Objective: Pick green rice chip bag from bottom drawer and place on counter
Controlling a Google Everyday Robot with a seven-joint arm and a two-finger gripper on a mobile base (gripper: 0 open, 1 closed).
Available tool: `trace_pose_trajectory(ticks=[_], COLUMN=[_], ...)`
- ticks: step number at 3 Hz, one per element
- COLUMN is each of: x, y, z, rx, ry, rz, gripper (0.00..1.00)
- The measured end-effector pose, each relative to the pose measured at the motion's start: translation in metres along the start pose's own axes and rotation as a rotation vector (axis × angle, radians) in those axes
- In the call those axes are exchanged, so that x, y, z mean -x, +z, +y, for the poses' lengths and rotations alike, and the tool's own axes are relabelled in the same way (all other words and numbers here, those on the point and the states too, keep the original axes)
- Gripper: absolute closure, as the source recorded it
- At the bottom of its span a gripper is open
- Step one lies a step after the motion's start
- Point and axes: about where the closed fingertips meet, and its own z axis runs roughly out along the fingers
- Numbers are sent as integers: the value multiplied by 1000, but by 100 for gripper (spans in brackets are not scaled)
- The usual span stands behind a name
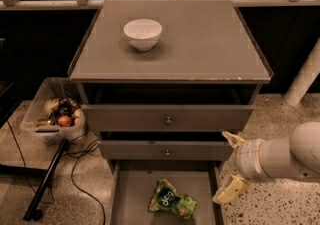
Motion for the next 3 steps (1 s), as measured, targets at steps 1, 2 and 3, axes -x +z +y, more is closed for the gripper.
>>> trace_pose_trajectory(ticks=[1,2,3], x=[-29,-55,-81], y=[38,79,122], z=[3,4,4], rx=[14,42,62], ry=[17,49,115], rz=[-32,-24,-5], gripper=[0,0,0])
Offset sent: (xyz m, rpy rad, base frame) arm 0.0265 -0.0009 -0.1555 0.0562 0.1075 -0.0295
